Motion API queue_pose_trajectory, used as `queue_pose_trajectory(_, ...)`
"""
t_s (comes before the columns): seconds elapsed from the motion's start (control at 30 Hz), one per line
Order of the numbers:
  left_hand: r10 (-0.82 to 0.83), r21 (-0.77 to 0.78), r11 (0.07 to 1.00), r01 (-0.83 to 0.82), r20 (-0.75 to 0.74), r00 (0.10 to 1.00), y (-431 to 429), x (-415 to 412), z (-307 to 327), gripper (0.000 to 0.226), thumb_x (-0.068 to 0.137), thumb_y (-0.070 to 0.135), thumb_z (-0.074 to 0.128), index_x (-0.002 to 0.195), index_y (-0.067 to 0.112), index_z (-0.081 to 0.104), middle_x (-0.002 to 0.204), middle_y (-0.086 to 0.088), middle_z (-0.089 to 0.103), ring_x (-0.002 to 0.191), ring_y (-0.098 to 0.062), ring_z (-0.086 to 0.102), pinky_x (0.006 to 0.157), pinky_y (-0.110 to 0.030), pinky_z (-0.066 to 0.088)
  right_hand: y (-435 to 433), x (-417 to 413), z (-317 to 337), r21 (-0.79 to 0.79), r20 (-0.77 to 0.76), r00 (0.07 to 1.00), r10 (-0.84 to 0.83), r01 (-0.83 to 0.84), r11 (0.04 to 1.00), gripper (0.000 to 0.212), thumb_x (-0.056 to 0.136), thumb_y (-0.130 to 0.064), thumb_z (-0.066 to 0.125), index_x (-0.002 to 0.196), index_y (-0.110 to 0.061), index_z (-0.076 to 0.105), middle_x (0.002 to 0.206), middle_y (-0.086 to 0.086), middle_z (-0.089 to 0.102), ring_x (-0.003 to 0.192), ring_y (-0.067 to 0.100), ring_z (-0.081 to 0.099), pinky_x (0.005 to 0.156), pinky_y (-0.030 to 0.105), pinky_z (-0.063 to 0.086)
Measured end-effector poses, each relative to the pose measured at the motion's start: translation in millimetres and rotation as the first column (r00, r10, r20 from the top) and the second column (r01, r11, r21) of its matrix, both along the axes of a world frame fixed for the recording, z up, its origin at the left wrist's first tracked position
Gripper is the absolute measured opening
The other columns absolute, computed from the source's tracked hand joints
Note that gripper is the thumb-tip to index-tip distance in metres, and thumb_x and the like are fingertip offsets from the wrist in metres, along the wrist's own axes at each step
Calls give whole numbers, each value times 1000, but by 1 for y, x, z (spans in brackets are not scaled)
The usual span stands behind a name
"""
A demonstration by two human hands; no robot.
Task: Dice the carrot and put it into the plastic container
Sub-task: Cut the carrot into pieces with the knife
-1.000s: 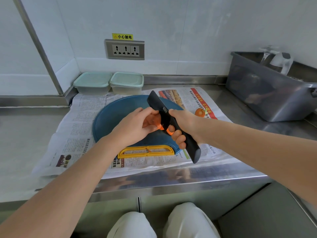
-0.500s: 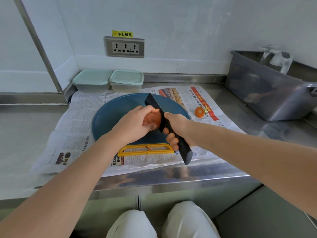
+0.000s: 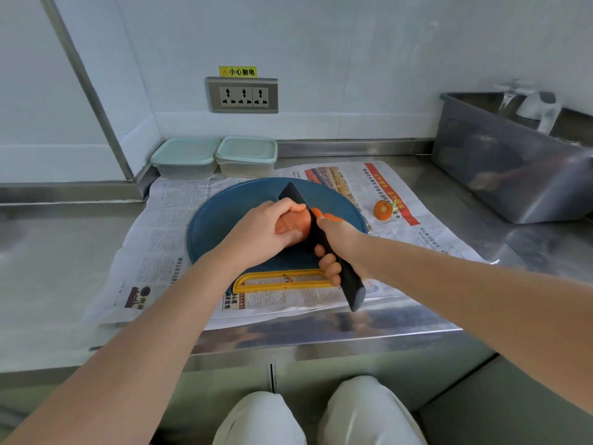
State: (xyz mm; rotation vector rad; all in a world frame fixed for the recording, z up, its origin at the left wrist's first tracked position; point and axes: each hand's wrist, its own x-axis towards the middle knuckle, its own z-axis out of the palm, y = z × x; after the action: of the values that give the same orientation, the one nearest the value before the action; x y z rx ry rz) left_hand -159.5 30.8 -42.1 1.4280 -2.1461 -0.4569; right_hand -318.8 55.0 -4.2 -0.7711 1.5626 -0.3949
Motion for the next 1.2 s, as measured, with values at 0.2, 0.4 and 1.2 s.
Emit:
queue_pose_trajectory(0.2, -4, -13, 1000, 4, 17, 1000, 4, 2, 1, 43, 92, 27, 58, 133, 32, 47, 124, 2, 46, 112, -14, 47, 87, -22, 34, 0, -4, 2, -22, 48, 998, 32, -31, 999, 59, 94, -63, 34, 64, -13, 42, 44, 2, 37, 31, 15, 31, 36, 16, 31)
queue_pose_trajectory(0.4, -2, -13, 1000, 2, 6, 1000, 6, 1, 4, 42, 91, 31, 60, 131, 34, 47, 112, 5, 47, 104, -11, 49, 83, -22, 36, 2, -25, 30, -149, 113, 990, 90, -72, 986, 56, 100, -53, 29, 63, -13, 41, 43, -1, 35, 30, 12, 30, 33, 14, 29)
queue_pose_trajectory(1.2, 16, -24, 1000, -14, 57, 998, 9, -2, 5, 41, 92, 32, 58, 131, 32, 45, 116, 5, 49, 107, -12, 50, 81, -21, 38, 9, -34, 52, -129, 82, 983, 166, -155, 979, 55, 100, -51, 29, 62, -14, 42, 43, -2, 35, 31, 11, 30, 33, 14, 29)
